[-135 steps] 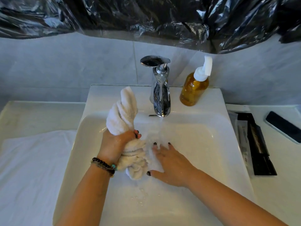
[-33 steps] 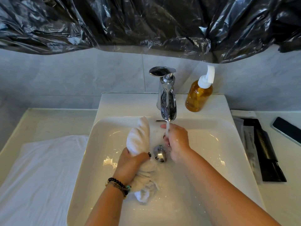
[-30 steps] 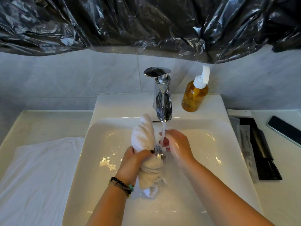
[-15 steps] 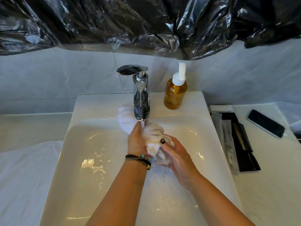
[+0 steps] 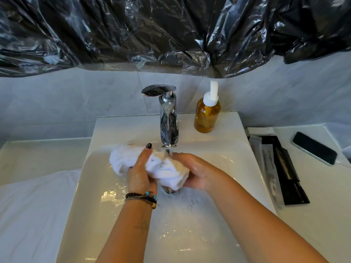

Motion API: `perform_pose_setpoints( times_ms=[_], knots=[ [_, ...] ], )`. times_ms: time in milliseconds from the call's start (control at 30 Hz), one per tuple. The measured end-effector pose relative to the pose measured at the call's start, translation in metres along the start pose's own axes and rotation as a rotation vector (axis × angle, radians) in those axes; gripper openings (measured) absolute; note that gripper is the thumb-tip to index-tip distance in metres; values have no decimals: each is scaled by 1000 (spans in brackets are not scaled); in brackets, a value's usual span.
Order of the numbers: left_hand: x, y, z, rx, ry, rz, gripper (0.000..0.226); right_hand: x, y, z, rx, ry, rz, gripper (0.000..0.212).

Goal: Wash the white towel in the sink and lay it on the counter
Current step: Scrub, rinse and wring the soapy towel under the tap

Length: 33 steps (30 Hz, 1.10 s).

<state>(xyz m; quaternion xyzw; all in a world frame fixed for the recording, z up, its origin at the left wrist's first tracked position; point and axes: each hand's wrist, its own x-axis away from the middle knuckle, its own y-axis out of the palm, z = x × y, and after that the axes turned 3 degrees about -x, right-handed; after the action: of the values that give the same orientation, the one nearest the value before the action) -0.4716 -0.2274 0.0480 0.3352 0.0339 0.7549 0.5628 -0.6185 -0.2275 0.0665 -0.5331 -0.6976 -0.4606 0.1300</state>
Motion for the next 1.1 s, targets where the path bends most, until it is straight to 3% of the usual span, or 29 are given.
perform_pose_setpoints(
  times_ms=[100, 200, 267, 433, 533, 600, 667, 767, 867, 967, 1100],
  knots=[
    [2, -7, 0, -20, 103, 87, 88, -13, 10, 1, 88, -44, 170, 27],
    [6, -7, 2, -68, 144, 59, 49, -18, 11, -1, 67, -149, 228, 13],
    [8, -7, 6, -102, 167, 68, 35, -19, 12, 0, 162, -200, 262, 12],
    [14, 1, 11, -194, 212, 179, 48, -16, 35, 6, 594, -441, 489, 11],
    [20, 5, 12, -112, 172, 97, 32, -20, 37, -4, 775, -475, 631, 27],
    [22, 4, 13, -1, 137, -12, 26, -25, 34, -12, 720, -392, 676, 31],
    [21, 0, 15, 19, 130, -29, 9, -26, 32, -16, 409, -309, 604, 21],
    [15, -8, 21, -16, 202, 78, 14, -18, 23, -11, 12, -209, 341, 15],
    [9, -16, 24, -25, 264, 183, 21, -14, 28, -1, -30, -142, 125, 13],
    [11, -15, 23, -73, 253, 228, 48, -17, 49, 12, 52, -124, 280, 8],
    [15, -3, 22, -57, 240, 264, 39, -23, 50, 12, 461, -323, 537, 35]
  ],
)
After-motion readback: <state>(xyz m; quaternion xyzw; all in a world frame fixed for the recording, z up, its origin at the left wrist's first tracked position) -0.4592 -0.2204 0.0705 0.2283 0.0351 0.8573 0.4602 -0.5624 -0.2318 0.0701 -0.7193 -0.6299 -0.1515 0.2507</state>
